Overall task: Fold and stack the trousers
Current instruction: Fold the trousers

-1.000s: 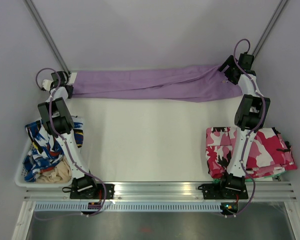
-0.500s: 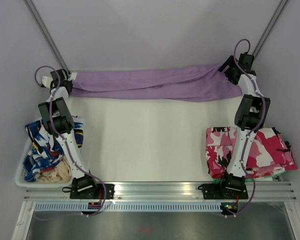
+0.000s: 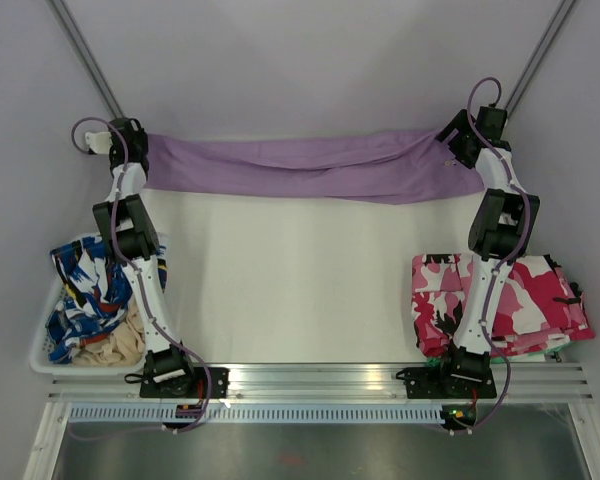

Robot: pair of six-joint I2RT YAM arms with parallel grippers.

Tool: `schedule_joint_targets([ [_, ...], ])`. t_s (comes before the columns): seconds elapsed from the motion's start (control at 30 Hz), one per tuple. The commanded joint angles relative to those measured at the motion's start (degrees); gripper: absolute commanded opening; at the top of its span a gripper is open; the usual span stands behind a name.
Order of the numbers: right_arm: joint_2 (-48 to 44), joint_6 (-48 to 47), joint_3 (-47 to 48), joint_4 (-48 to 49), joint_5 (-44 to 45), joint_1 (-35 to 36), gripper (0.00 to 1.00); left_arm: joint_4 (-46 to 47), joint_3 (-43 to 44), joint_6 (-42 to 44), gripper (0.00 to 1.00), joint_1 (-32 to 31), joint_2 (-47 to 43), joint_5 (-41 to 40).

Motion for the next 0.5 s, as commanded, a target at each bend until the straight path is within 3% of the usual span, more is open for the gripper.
schedule_joint_targets([
  [0.0, 2.0, 1.7, 3.0, 3.0, 0.7, 0.2, 0.97, 3.8, 3.4, -5.1, 0.02, -0.2, 3.6, -4.0],
  [0.3, 6.0, 9.7, 6.0, 12.2, 2.3, -0.6, 0.98, 5.1, 5.6, -7.3, 0.02, -0.3, 7.4, -9.2],
  [0.47, 13.1, 16.2, 13.3, 17.0, 3.3, -1.7, 0.98, 6.1, 10.4, -7.1, 0.02, -0.3, 11.2, -8.9],
])
